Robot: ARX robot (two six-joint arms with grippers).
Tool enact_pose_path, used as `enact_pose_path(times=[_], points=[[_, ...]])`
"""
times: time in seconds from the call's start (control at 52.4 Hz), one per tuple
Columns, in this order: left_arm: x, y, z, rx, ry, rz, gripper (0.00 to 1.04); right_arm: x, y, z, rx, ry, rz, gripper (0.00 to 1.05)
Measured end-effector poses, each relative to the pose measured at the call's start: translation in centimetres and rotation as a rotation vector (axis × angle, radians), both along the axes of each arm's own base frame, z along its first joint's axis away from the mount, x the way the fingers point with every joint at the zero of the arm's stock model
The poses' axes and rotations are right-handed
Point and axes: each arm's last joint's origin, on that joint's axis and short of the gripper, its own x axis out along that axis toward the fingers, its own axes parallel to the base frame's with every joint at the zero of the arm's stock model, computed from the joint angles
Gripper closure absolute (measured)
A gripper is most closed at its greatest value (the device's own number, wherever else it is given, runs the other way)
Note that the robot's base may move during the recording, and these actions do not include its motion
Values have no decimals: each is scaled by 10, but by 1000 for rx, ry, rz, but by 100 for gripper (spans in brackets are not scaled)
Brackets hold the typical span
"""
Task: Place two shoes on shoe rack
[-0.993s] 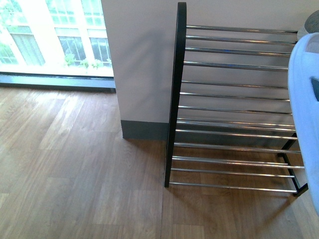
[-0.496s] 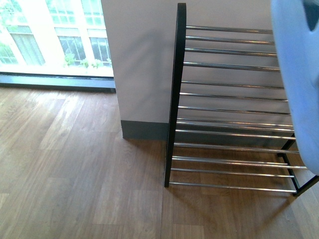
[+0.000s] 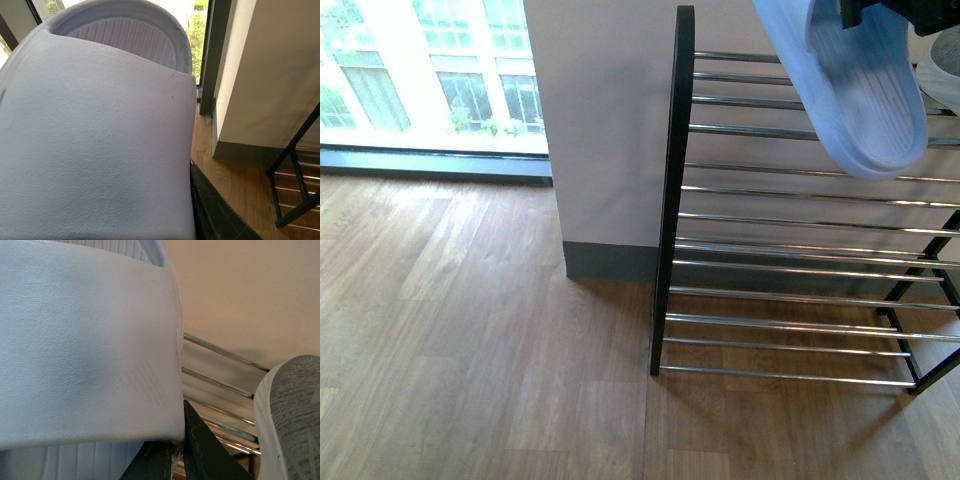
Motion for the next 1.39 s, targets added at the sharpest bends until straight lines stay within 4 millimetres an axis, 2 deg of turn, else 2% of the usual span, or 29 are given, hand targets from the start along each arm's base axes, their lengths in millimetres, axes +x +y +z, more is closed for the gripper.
enact_pose_path(times=[0.134, 0.325, 0.764, 1.031, 1.298, 1.394], points=[[0, 0, 0, 0, 0, 0, 103, 23, 0, -3, -58, 25, -70, 103], [0, 0, 0, 0, 0, 0, 103, 41, -5, -9, -128, 65, -147, 103], [0, 0, 0, 0, 0, 0, 103, 65, -28, -5, -223, 176, -249, 103], [0, 0, 0, 0, 0, 0, 103, 81, -45, -12, -172, 308, -295, 103], [0, 0, 0, 0, 0, 0, 103, 89, -51, -15, -143, 314, -342, 103], [0, 0, 0, 0, 0, 0, 103, 90, -51, -14, -128, 292, -345, 85]])
